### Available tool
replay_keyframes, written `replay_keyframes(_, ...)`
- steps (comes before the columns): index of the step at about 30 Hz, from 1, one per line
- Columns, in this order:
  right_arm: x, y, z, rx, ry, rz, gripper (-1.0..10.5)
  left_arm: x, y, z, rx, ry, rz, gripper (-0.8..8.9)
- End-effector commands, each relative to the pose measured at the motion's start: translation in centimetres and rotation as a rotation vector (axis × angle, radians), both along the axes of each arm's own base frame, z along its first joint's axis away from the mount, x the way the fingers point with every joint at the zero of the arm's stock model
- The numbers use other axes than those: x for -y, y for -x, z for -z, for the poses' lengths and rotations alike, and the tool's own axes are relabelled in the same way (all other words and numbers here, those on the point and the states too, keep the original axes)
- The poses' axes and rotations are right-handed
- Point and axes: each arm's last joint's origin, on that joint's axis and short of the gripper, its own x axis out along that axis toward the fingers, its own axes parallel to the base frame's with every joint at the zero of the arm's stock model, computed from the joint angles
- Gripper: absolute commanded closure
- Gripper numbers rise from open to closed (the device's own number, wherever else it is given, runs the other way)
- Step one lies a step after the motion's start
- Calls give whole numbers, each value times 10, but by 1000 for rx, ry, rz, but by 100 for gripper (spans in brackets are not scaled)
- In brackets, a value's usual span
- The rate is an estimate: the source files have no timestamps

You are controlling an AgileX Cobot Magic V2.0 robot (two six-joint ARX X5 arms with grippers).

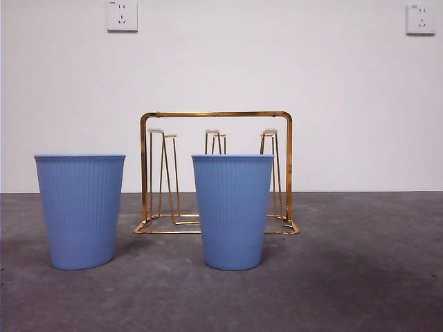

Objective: Pick up cup 1,put cup 1 in the cup rack,pick up cup 2,put cup 2 in the cup rack

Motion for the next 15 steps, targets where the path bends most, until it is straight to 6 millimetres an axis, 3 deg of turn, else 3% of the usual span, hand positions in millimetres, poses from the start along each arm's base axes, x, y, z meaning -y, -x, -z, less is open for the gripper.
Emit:
replay_keyframes(1,-1,3,-19,-26,-14,-31,957,1,2,-17,-10,17,48,820)
replay_keyframes(15,-8,0,-114,-357,154,-330,957,8,6,-98,-159,6,319,820)
